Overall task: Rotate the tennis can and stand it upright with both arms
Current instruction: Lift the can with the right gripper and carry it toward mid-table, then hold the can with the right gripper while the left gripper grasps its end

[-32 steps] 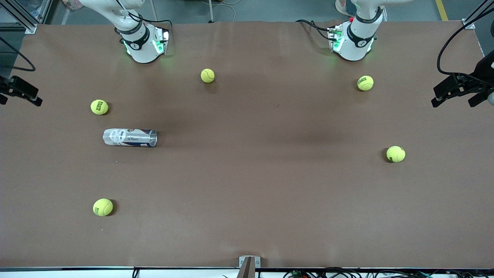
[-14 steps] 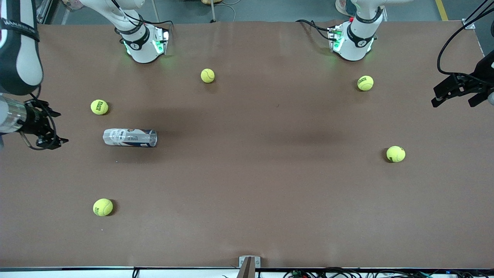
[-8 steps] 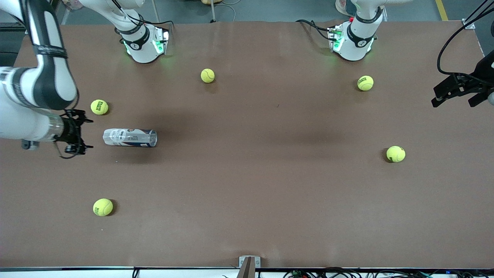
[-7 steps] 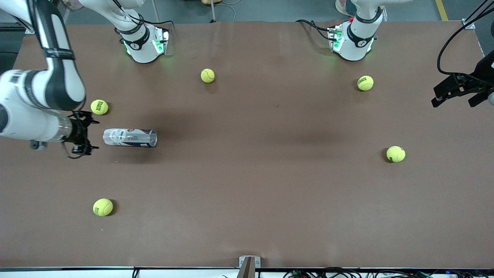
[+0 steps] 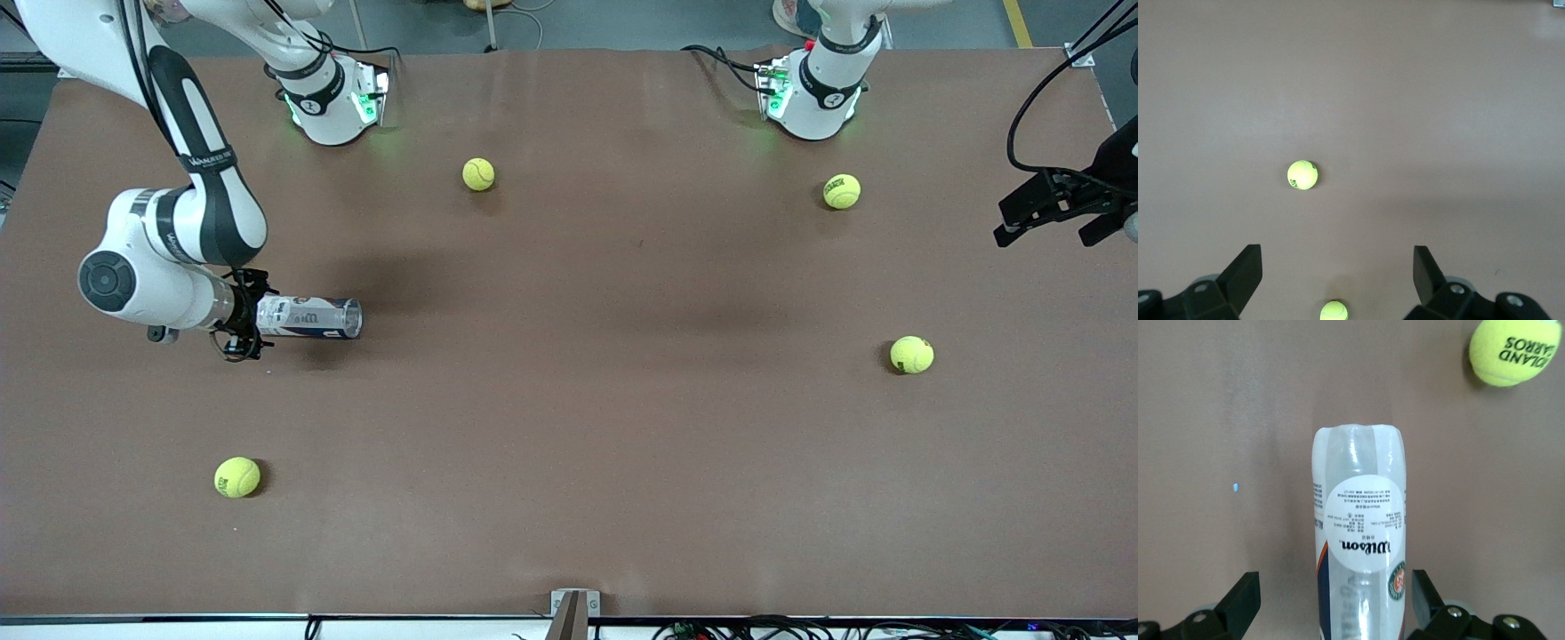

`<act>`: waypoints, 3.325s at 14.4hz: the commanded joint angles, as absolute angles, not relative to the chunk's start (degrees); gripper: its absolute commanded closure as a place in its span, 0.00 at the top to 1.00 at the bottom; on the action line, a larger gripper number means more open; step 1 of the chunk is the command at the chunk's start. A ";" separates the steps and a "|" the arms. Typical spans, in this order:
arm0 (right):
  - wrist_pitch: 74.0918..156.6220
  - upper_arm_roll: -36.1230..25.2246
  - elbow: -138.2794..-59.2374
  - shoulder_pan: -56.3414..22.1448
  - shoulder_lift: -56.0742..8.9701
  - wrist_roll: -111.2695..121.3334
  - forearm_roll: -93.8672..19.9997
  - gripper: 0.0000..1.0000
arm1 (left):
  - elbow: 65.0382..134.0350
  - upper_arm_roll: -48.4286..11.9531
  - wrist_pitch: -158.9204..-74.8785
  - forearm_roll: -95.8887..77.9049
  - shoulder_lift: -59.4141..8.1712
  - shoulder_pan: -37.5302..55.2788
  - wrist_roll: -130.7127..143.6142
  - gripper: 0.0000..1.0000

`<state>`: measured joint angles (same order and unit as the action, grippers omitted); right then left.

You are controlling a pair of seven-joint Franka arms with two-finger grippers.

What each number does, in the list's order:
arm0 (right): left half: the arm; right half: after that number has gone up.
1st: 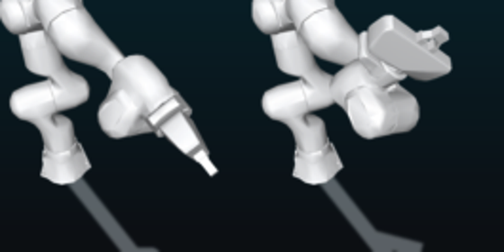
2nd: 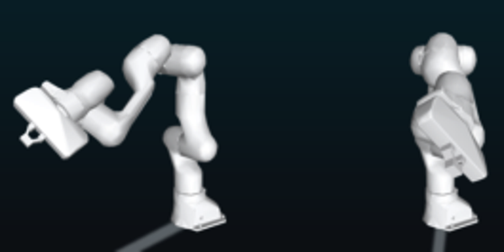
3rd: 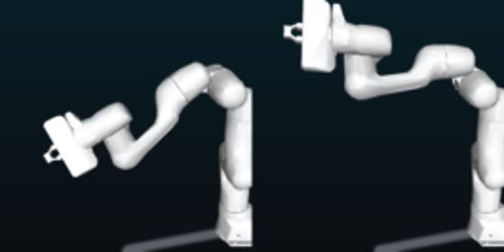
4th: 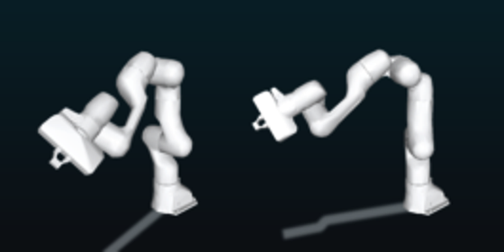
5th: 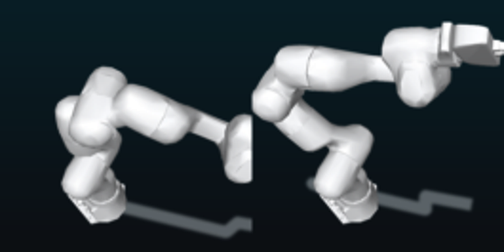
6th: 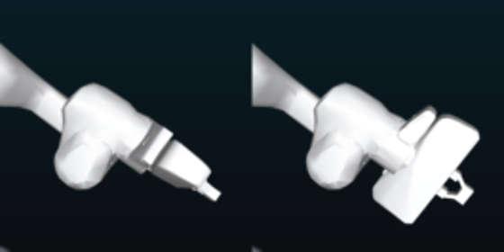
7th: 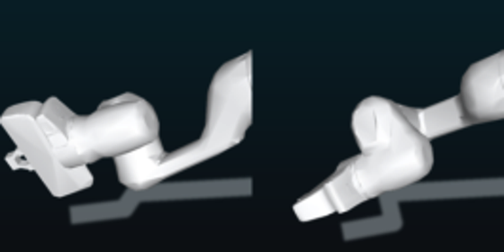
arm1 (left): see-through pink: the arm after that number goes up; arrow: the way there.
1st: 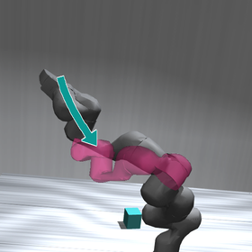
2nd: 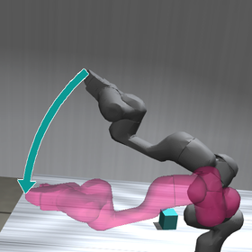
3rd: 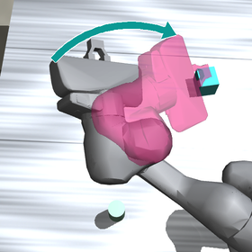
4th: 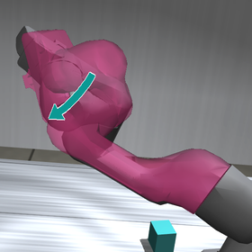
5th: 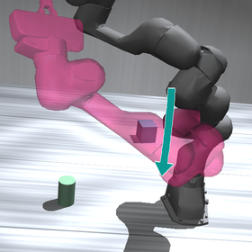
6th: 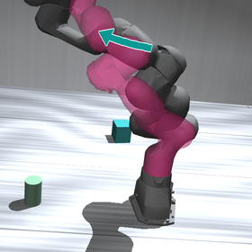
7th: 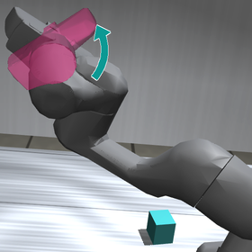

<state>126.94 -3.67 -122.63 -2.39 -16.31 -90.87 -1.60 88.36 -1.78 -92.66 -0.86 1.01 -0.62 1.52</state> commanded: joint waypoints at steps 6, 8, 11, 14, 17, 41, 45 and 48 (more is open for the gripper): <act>137.10 -3.60 -129.55 -3.51 -18.28 -91.85 -1.93 1.00 | 88.07 -1.85 -91.85 -0.97 1.49 -0.97 0.79 1.00; 137.90 -3.60 -129.90 -4.39 -19.07 -91.85 -1.93 1.00 | 88.07 -1.85 -91.85 -0.97 1.49 -0.97 0.79 1.00; 137.90 -3.60 -129.90 -4.66 -20.04 -91.67 -1.93 0.96 | 88.07 -1.85 -91.85 -0.97 1.49 -0.97 0.79 1.00; 137.29 -3.69 -129.82 -5.62 -21.18 -91.58 -1.85 0.74 | 88.07 -1.85 -91.85 -0.97 1.49 -0.97 0.79 1.00; 135.54 -3.69 -129.20 -6.50 -20.83 -91.93 -1.85 0.70 | 88.07 -1.85 -91.85 -0.97 1.49 -0.97 0.79 1.00; 124.98 -3.43 -78.77 -46.40 -45.51 -135.61 -6.06 0.70 | 88.51 -3.25 -88.68 -5.33 -4.29 1.67 1.14 1.00; 124.89 -4.13 -69.89 -49.04 -53.07 -137.63 -5.71 0.70 | 88.51 -4.22 -84.82 -7.21 -10.88 2.72 4.29 1.00; 124.89 -4.13 -65.06 -50.71 -57.38 -137.72 -3.44 0.70 | 88.24 -4.66 -85.16 -8.08 -17.29 5.79 7.81 1.00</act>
